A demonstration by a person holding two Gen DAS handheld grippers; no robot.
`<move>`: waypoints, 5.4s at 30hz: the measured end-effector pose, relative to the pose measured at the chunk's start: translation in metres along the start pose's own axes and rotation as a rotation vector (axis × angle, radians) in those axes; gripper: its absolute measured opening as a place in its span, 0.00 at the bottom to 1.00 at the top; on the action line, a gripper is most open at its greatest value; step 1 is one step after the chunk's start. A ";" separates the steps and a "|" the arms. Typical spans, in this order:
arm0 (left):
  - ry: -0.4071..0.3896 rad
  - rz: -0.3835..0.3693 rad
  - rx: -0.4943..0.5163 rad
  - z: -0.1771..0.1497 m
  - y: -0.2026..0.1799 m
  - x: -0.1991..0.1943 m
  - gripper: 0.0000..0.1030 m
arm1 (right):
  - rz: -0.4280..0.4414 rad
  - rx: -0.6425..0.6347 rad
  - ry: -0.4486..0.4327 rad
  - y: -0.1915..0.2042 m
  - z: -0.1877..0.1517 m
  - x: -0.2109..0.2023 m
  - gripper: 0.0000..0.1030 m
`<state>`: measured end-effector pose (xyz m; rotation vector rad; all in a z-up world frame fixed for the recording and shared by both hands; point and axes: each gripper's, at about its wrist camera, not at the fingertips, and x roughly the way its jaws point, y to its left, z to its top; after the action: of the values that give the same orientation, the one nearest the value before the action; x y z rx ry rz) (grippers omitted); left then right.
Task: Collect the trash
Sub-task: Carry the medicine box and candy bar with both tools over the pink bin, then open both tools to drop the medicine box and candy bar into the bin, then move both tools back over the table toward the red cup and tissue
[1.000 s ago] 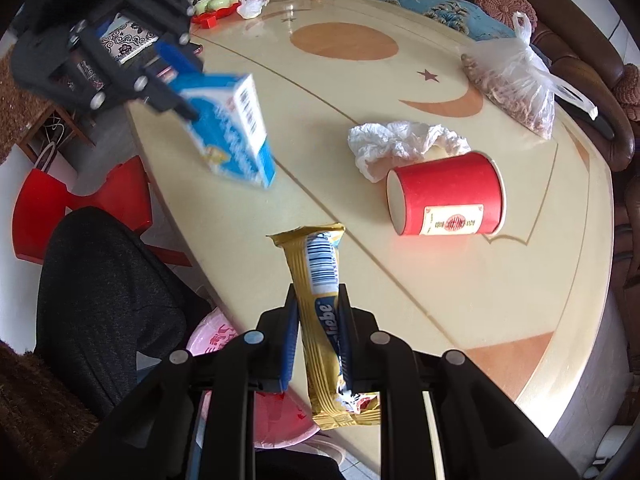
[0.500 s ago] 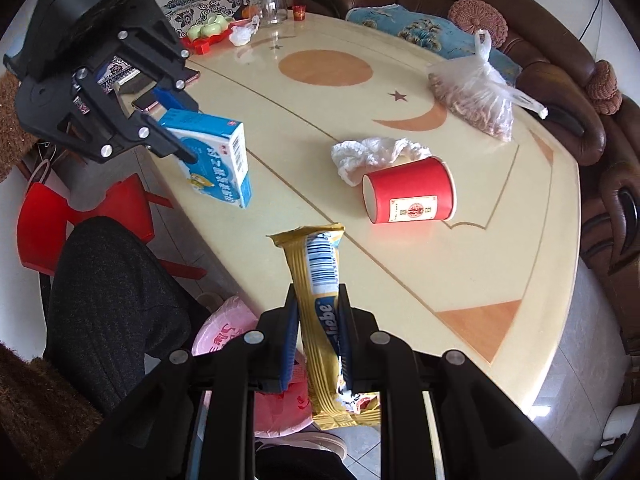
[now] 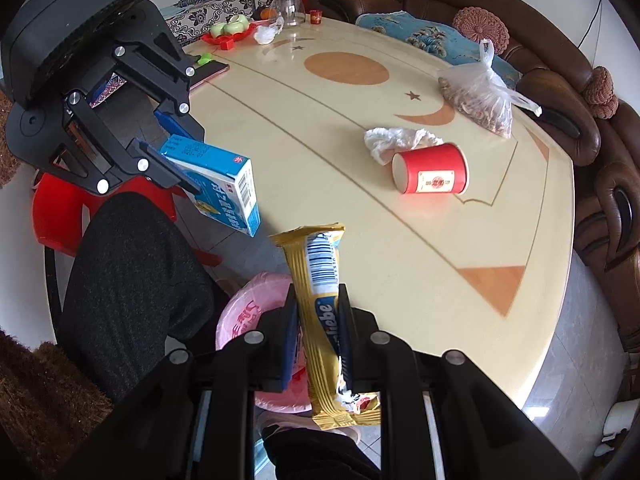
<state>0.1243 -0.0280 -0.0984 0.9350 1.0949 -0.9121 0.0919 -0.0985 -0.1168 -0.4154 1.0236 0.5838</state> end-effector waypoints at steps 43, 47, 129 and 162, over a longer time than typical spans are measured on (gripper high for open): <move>0.109 -0.299 -0.009 -0.006 -0.057 0.175 0.20 | 0.141 0.184 0.166 0.002 -0.093 0.130 0.18; 0.113 -0.325 -0.037 -0.006 -0.056 0.193 0.20 | 0.130 0.204 0.178 -0.004 -0.103 0.150 0.18; -0.071 -0.087 -0.533 -0.011 0.033 -0.010 0.71 | 0.189 0.142 -0.180 -0.054 -0.033 -0.030 0.90; 0.127 -0.054 -0.648 0.091 0.210 0.018 0.80 | 0.299 -0.040 -0.096 -0.166 0.099 -0.006 0.93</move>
<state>0.3515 -0.0453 -0.0661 0.4289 1.4129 -0.4854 0.2609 -0.1718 -0.0566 -0.2682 0.9900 0.8848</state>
